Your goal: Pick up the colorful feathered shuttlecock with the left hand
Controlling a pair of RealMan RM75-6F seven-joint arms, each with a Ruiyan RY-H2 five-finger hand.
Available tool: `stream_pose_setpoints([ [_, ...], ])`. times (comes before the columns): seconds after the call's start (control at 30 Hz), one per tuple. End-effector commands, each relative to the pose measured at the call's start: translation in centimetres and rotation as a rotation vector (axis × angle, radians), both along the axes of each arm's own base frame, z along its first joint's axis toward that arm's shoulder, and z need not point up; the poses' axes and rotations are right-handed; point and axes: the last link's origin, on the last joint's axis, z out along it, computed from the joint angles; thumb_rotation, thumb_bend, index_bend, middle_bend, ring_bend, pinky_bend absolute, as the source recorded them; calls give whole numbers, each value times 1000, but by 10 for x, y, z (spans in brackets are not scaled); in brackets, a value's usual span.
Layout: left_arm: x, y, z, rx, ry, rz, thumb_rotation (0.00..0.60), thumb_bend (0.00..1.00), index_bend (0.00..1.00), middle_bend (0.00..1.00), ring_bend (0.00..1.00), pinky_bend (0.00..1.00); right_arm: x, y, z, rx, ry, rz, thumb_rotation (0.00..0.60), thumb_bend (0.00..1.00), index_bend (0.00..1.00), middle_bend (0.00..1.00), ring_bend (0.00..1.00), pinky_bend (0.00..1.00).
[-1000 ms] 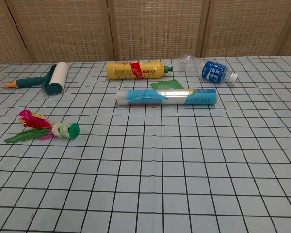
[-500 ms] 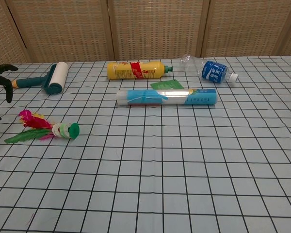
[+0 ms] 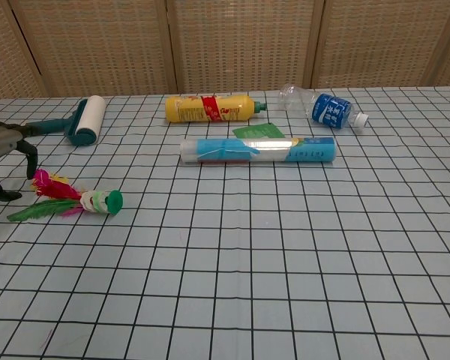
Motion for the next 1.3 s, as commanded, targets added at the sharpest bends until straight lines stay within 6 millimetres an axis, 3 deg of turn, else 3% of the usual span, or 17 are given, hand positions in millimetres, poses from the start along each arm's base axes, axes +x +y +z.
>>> stream_pose_setpoints([
  [0.03, 3, 4, -5, -12, 2, 0, 600, 303, 484, 0, 0, 0, -1, 0, 0, 0, 1, -3, 600, 105, 0, 0, 0, 47],
  [0.67, 8, 9, -30, -44, 30, -1, 600, 342, 536, 0, 0, 0, -3, -2, 0, -2, -10, -4, 600, 105, 0, 0, 0, 47],
  [1.3, 7, 6, -25, -37, 47, -24, 600, 475, 588, 0, 0, 0, -2, -1, 3, -15, -27, 3, 600, 105, 0, 0, 0, 47],
])
